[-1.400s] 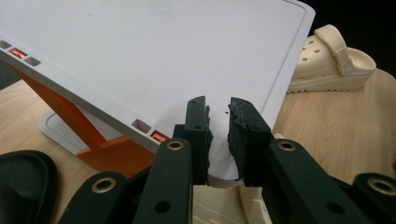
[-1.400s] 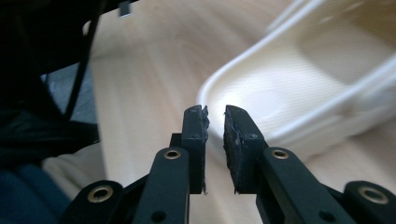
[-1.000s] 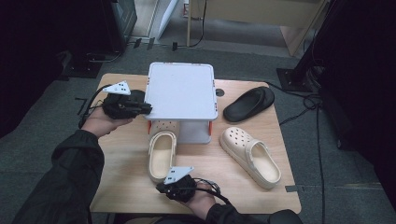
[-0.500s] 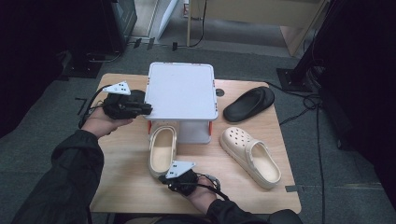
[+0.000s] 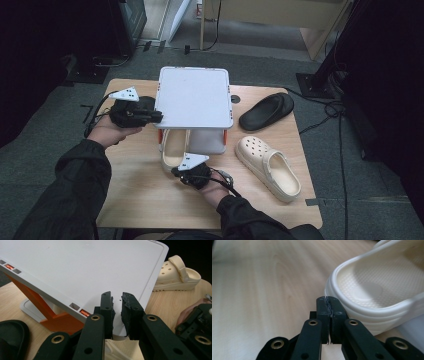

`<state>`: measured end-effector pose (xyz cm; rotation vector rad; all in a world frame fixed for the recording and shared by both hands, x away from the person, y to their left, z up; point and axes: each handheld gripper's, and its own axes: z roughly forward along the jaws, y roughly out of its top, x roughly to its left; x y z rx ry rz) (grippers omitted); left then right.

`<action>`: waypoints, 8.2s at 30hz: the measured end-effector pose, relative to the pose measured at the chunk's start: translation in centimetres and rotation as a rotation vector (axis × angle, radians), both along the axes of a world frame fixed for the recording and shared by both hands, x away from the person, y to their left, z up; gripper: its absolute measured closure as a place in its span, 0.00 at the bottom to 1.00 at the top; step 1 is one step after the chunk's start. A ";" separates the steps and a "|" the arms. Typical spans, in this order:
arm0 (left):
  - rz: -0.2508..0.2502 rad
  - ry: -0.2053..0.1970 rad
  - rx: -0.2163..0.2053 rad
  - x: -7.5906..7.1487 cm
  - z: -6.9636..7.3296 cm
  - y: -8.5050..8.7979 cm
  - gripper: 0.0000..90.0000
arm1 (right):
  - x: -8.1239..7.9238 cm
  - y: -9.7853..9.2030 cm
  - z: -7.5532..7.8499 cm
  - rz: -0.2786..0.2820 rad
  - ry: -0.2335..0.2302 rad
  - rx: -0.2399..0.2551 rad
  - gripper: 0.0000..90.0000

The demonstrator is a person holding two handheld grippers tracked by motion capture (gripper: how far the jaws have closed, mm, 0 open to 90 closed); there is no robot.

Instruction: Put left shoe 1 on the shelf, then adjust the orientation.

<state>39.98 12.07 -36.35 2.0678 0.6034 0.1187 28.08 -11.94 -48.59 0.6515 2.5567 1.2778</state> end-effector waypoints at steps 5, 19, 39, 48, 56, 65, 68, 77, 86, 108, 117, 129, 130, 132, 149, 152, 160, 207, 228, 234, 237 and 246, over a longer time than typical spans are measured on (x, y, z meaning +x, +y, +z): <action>-0.001 0.008 -0.010 0.1 -0.1 0.1 0.88 | 1.3 0.1 0.2 -0.023 -0.012 0.010 0.99; 0.006 0.014 -0.017 0.0 -0.1 0.1 0.88 | 4.0 0.9 0.3 -0.042 -0.044 0.004 0.95; 0.065 0.043 -0.028 -0.6 0.0 -0.2 0.85 | 2.1 -4.1 1.4 -0.060 0.097 0.118 0.86; 0.064 0.047 -0.093 -1.5 0.2 0.4 0.70 | 1.4 -7.3 2.9 -0.085 0.143 0.146 0.78; 0.074 0.030 -0.089 -3.9 0.4 1.0 0.65 | 0.7 -11.5 4.3 -0.143 0.118 0.126 0.75; 0.042 0.031 -0.072 -5.9 -1.5 1.1 0.61 | -0.1 -16.1 4.9 -0.239 0.083 0.129 0.73; 0.024 0.026 -0.069 -6.2 -2.1 0.8 0.59 | -0.6 -17.5 5.0 -0.269 0.081 0.120 0.73; 0.005 0.042 -0.042 -6.3 -2.9 0.3 0.55 | -2.1 -21.4 5.0 -0.363 0.062 0.102 0.70; 0.014 0.058 -0.043 -5.8 -3.2 0.6 0.54 | -3.5 -24.9 5.5 -0.460 0.052 0.123 0.70; 0.029 0.055 -0.045 -5.4 -4.0 1.1 0.54 | -1.9 -25.1 3.1 -0.526 0.172 0.061 0.77; 0.028 0.050 -0.036 -5.5 -4.0 1.0 0.55 | -1.6 -25.5 3.2 -0.545 0.246 0.102 0.85; 0.030 0.045 -0.035 -5.5 -4.0 1.3 0.55 | -2.2 -24.4 3.8 -0.484 0.249 0.102 0.85; 0.032 0.045 -0.036 -5.5 -4.0 1.3 0.55 | -2.3 -24.1 3.8 -0.473 0.248 0.104 0.85; 0.034 0.046 -0.038 -5.5 -4.0 1.3 0.55 | -2.5 -23.6 4.0 -0.454 0.239 0.102 0.85; 0.034 0.039 -0.040 -5.5 -3.9 1.3 0.55 | -2.5 -19.4 4.5 -0.353 0.221 0.098 0.85; 0.038 0.042 -0.041 -5.6 -3.9 1.3 0.55 | -2.4 -18.6 4.5 -0.339 0.222 0.104 0.85; 0.037 0.045 -0.043 -5.5 -3.9 1.4 0.55 | -2.1 -17.0 4.8 -0.325 0.204 0.112 0.85; 0.032 -0.014 -0.031 -1.5 1.1 0.9 0.74 | -1.7 -16.5 5.4 -0.287 0.151 0.147 0.77; 0.025 -0.006 -0.009 -0.4 0.0 0.0 0.83 | 0.6 -22.2 2.9 -0.389 0.136 0.032 0.90; 0.031 -0.012 -0.004 -0.4 0.0 -0.1 0.83 | 0.5 -21.7 2.2 -0.347 0.175 0.002 0.95; 0.032 -0.013 -0.002 -0.5 0.0 -0.1 0.84 | 0.2 -21.6 2.1 -0.348 0.207 0.016 0.96; 0.037 -0.014 -0.006 -0.5 -0.1 -0.1 0.85 | -0.2 -21.0 2.2 -0.333 0.213 0.029 0.97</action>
